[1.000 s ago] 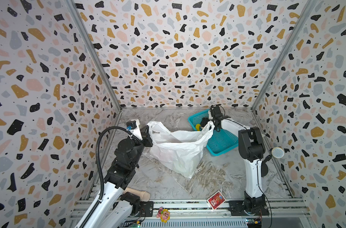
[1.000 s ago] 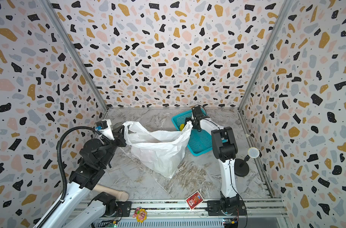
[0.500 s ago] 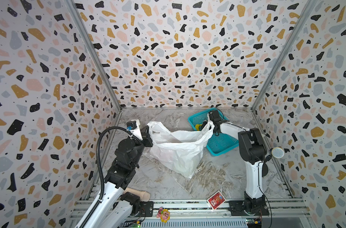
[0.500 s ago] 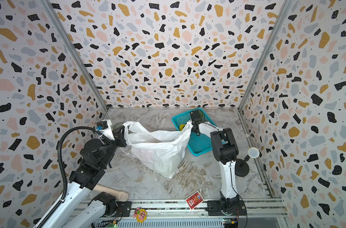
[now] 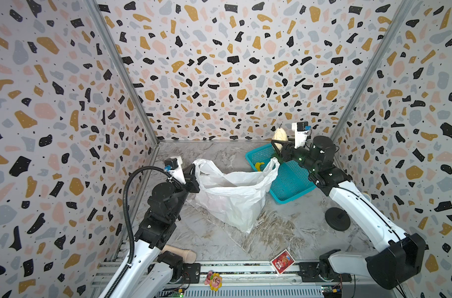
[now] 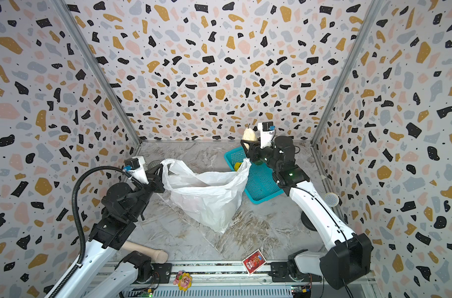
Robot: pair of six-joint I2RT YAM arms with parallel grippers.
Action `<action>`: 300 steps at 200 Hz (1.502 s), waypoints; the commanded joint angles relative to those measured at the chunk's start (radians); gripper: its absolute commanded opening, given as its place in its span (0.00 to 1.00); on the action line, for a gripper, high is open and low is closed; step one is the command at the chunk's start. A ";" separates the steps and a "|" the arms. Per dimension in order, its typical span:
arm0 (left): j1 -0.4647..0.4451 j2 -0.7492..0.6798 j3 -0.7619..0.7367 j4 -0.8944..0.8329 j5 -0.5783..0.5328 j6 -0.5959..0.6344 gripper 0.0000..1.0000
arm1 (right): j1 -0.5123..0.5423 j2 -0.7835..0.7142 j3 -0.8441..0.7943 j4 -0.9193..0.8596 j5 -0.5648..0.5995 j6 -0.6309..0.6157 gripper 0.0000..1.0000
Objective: Place the fruits into the plastic bag
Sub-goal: 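Grasp the pale pear in the basket with the right gripper and lift, then carry the pear into the bag mouth and open the right gripper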
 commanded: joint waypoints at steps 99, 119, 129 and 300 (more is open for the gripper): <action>-0.011 0.021 0.077 0.016 0.021 0.001 0.00 | 0.422 0.174 0.055 -0.443 -0.090 -0.387 0.38; -0.013 0.020 0.072 0.012 0.022 0.009 0.00 | 0.440 0.199 0.057 -0.517 -0.099 -0.392 0.38; -0.013 0.019 0.072 0.012 0.032 0.011 0.00 | 0.447 0.217 0.049 -0.537 -0.107 -0.388 0.38; -0.014 -0.018 0.048 -0.082 0.115 0.077 0.00 | 0.253 0.145 -0.051 -0.302 0.044 -0.117 0.91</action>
